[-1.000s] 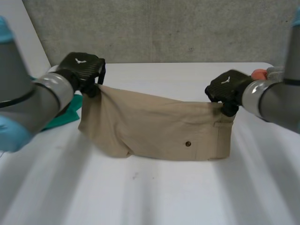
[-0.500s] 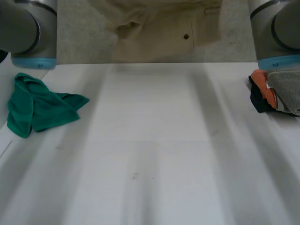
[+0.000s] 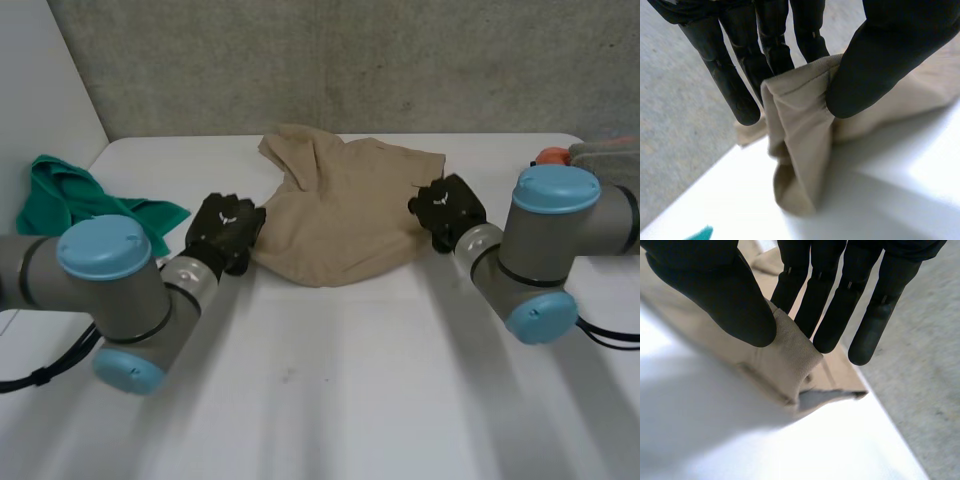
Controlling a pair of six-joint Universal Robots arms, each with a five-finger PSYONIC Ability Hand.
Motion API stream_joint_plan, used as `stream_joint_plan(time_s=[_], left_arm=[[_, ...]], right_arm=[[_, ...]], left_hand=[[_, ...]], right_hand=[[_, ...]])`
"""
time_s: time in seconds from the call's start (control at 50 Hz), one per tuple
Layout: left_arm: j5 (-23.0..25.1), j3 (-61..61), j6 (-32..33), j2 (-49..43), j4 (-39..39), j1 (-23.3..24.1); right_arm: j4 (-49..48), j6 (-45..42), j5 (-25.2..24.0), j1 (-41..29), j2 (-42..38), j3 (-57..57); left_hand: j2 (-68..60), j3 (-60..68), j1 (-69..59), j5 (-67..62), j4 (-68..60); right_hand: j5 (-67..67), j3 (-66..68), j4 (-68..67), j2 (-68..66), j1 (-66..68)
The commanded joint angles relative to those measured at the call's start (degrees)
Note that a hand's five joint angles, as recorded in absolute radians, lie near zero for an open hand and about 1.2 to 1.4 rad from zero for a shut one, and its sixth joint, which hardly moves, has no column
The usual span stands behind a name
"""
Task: Fold the laundry.
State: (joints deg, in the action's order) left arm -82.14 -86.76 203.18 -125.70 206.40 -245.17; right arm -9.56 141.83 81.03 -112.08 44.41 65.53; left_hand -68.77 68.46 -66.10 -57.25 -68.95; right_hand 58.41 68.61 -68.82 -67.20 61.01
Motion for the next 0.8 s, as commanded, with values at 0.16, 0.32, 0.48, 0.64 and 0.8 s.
stream_joint_plan(time_s=[0.16,0.32,0.48,0.64,0.8], left_arm=[[1.89,-14.57,9.75,24.60,-34.96,1.01],[5.93,-17.83,20.23,29.46,-57.58,0.83],[7.35,-11.79,20.33,24.64,-51.21,1.01],[4.62,0.61,17.96,18.75,-37.14,2.41],[10.23,22.22,16.46,3.38,-33.43,1.54]], right_arm=[[40.44,-18.49,-0.17,1.59,20.52,18.11],[43.93,-29.67,-4.47,4.67,28.45,28.41],[39.54,-26.35,-3.78,4.15,23.98,27.90],[34.08,-21.86,-2.63,3.71,22.74,27.54],[31.01,-20.28,-2.63,3.09,22.74,27.90]], left_hand=[[-11.23,11.54,-13.90,-12.75,-11.05],[-11.23,11.54,-13.90,-12.75,-11.05],[34.23,-33.92,31.56,32.70,34.41],[58.77,-58.46,56.10,57.25,58.95],[55.54,-55.23,52.87,54.02,55.72]], right_hand=[[11.59,11.39,-11.18,-12.80,18.99],[11.59,11.39,-11.18,-12.80,18.99],[11.59,11.39,-11.18,-12.80,18.99],[11.59,11.39,-11.18,-12.80,18.99],[11.59,11.39,-11.18,-12.80,18.99]])
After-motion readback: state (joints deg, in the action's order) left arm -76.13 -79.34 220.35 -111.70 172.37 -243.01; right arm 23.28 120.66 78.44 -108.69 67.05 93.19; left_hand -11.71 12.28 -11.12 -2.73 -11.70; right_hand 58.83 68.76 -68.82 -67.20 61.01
